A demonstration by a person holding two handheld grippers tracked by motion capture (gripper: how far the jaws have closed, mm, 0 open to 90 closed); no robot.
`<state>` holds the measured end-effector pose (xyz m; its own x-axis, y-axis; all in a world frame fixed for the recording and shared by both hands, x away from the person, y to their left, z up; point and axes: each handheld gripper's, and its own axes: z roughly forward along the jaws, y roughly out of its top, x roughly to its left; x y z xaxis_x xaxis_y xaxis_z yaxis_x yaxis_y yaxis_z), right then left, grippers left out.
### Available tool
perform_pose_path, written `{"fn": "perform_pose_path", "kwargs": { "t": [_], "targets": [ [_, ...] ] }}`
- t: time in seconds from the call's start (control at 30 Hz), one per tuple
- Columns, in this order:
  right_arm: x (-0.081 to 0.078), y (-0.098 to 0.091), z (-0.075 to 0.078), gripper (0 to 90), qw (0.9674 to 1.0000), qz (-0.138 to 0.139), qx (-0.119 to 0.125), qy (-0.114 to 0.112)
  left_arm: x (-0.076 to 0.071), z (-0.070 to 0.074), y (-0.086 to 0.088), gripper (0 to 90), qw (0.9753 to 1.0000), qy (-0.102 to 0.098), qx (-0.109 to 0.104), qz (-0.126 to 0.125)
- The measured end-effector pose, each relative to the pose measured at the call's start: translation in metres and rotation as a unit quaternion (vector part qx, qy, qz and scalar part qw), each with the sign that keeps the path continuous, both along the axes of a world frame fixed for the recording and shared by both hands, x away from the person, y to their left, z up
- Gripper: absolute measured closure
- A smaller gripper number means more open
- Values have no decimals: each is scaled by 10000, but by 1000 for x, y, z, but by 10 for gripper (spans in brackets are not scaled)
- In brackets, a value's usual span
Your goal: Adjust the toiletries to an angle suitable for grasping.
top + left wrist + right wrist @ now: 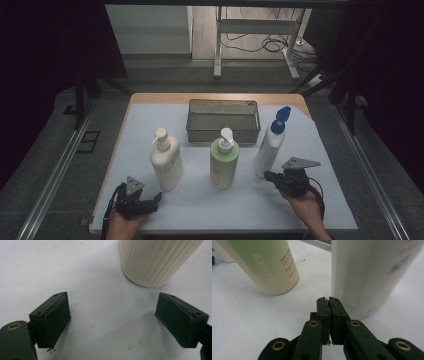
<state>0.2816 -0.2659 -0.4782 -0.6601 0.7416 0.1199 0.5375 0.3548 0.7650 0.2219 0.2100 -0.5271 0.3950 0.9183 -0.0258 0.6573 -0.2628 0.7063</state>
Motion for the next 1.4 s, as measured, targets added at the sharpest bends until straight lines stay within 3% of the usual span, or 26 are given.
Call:
{"fn": "perform_pose_path", "kwargs": {
  "t": [0.3, 0.73, 0.93, 1.4],
  "targets": [
    [7, 21, -10, 887, 9997, -105, -169, -111, 0, 0, 0, 122, 10000, 1, 0, -1],
    [7, 26, -17, 897, 9978, -364, -472, -275, 0, 0, 0, 122, 10000, -2, 5, -7],
    [6, 21, -16, 897, 9975, -438, -489, -254, 0, 0, 0, 122, 10000, 0, 3, -7],
    [8, -11, -16, 896, 9967, -660, -452, -161, 0, 0, 0, 122, 10000, 0, 3, -6]
  ]
}}
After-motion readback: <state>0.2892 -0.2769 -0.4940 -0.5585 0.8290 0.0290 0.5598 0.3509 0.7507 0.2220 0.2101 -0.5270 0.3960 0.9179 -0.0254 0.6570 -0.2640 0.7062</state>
